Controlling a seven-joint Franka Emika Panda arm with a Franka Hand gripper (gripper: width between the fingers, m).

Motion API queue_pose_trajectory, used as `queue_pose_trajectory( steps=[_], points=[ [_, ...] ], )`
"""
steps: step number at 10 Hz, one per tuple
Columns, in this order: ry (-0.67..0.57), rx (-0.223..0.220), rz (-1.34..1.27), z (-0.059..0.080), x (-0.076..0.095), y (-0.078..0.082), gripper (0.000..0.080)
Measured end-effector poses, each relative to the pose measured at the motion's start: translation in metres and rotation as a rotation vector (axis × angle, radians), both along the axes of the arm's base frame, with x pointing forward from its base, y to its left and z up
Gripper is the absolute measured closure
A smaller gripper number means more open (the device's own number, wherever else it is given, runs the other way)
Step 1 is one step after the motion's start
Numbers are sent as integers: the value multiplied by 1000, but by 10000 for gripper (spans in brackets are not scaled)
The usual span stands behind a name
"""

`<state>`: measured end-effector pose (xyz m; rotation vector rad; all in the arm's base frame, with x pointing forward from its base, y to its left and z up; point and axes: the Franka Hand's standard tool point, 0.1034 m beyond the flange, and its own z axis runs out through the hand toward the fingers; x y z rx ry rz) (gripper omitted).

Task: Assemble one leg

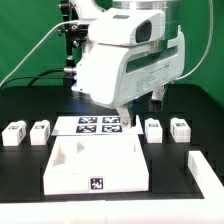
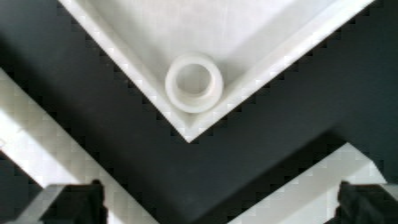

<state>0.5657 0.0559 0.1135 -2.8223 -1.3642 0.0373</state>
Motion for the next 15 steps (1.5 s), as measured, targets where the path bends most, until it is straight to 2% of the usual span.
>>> queue_pose_trajectory(
  steps=[7,10,11,13,15],
  points=[
    [0,1,51,-1,-4,-2,150],
    [8,6,387,-17,-53,-16,150],
    [21,11,510,-20,-65,-28,150],
    [9,20,724,-27,-73,-48,150],
    [14,21,704,-27,-73,-46,150]
  ],
)
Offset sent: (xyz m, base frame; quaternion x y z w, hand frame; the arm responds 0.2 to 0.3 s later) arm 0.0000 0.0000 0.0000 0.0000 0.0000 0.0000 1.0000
